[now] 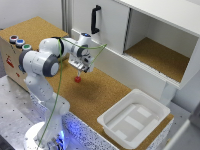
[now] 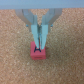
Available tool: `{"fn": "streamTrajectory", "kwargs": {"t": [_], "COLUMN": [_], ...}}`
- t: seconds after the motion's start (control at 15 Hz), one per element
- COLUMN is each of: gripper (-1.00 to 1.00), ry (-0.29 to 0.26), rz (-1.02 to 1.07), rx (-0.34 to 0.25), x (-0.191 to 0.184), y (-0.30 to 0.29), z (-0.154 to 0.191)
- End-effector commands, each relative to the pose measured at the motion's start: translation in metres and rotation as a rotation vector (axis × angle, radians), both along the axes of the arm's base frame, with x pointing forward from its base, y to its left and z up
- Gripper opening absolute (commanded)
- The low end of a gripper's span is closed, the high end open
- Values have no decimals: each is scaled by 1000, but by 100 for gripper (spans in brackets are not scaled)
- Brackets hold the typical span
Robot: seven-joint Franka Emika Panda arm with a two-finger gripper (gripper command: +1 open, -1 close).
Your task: Slide the pink block towards the left
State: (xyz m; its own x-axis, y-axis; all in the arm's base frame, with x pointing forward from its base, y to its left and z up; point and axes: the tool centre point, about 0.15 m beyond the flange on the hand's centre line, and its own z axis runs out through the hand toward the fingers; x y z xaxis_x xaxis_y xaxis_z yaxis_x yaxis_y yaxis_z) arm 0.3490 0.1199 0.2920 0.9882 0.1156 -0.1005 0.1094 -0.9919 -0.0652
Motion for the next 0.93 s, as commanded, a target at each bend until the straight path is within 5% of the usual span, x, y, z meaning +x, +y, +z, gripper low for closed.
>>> {"fn": "streamTrajectory", "kwargs": {"t": [0.0,0.2,0.87], "gripper": [100,100,100], "ry": [-38,-75,-75], "rz": [10,22,22], "rx": [15,7,7], "x": [-13,-3,-3], "y": [15,23,23], "z": [-2,9,9]}}
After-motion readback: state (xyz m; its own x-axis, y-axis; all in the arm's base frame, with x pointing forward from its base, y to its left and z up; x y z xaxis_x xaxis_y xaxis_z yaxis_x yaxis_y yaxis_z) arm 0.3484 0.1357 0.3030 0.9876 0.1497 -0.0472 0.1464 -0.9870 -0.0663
